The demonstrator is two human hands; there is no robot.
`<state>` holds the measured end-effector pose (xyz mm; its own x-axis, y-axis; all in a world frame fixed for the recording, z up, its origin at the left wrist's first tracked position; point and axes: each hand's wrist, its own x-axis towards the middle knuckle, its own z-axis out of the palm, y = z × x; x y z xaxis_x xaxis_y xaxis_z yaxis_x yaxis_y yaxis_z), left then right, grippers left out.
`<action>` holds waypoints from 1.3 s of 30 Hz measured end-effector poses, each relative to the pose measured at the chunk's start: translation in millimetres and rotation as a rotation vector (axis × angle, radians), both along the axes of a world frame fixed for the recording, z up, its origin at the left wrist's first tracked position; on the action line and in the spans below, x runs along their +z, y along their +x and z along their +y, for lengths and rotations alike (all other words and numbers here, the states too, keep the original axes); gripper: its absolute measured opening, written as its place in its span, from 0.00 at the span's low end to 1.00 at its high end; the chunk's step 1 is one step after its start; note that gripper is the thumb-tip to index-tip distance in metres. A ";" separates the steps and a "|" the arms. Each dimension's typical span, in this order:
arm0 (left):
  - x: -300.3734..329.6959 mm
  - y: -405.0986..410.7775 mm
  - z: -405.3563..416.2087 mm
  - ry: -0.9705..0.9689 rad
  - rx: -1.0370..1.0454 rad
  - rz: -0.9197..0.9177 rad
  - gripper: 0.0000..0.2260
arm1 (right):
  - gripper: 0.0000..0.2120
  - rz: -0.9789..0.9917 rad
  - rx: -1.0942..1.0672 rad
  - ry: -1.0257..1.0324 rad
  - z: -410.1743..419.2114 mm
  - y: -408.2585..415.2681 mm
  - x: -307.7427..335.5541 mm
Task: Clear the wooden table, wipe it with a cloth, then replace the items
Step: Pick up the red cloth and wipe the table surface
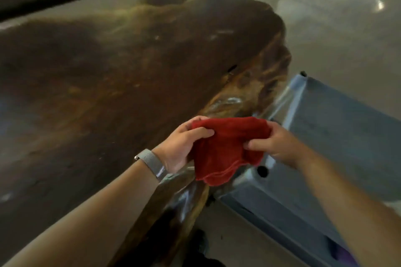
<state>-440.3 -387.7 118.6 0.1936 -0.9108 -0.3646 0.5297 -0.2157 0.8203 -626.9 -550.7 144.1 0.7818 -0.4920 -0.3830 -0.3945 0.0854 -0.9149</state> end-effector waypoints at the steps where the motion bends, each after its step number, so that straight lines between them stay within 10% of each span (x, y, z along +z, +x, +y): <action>1: -3.3 19.2 26.1 0.028 0.074 0.017 0.08 | 0.19 -0.015 0.048 0.081 18.4 25.2 -3.1; 10: -47.2 116.9 252.1 0.267 0.574 -0.162 0.07 | 0.20 0.186 0.362 0.452 195.5 191.7 -49.0; 18: -81.1 175.7 434.6 0.536 0.685 -0.528 0.08 | 0.13 0.297 0.516 0.380 359.8 309.9 -70.2; 26: -110.6 213.1 566.3 0.982 0.672 -0.894 0.25 | 0.13 0.011 0.787 -0.276 482.7 388.5 -82.6; 39: -160.2 188.6 643.2 1.356 0.591 -0.892 0.32 | 0.30 -0.207 1.244 -1.181 613.7 396.6 -202.8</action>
